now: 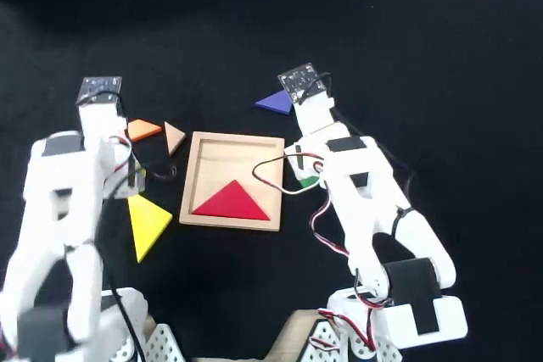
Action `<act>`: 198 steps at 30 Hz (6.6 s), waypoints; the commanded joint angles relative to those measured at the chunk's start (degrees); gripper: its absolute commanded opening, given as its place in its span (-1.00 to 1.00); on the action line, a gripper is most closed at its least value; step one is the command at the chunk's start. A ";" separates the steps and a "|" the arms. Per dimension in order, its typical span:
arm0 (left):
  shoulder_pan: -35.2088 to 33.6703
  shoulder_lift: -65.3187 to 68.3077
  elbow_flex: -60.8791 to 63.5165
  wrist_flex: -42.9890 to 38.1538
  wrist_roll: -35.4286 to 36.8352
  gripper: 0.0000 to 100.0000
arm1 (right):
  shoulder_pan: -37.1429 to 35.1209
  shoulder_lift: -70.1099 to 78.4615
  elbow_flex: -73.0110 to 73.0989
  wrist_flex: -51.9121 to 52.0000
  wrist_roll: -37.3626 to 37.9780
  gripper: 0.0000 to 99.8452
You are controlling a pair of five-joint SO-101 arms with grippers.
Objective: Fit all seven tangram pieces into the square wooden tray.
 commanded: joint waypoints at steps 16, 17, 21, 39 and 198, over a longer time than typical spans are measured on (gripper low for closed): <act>2.77 -1.76 14.20 -6.68 15.47 -0.34 | 0.44 -2.68 -0.40 -0.70 -0.09 -0.97; 2.68 0.44 14.20 -7.82 15.82 -0.34 | 0.44 -2.68 -0.40 -0.70 -0.09 -0.97; 1.63 7.56 12.97 -12.31 15.82 -0.36 | 0.44 -2.68 -0.40 -0.70 -0.09 -0.97; -3.38 9.76 10.33 -11.78 3.69 -0.45 | 0.44 -2.68 -0.40 -0.97 -0.09 -0.97; -10.95 5.10 8.84 -27.16 16.26 -0.94 | -9.58 22.02 -35.38 18.37 -0.18 -0.98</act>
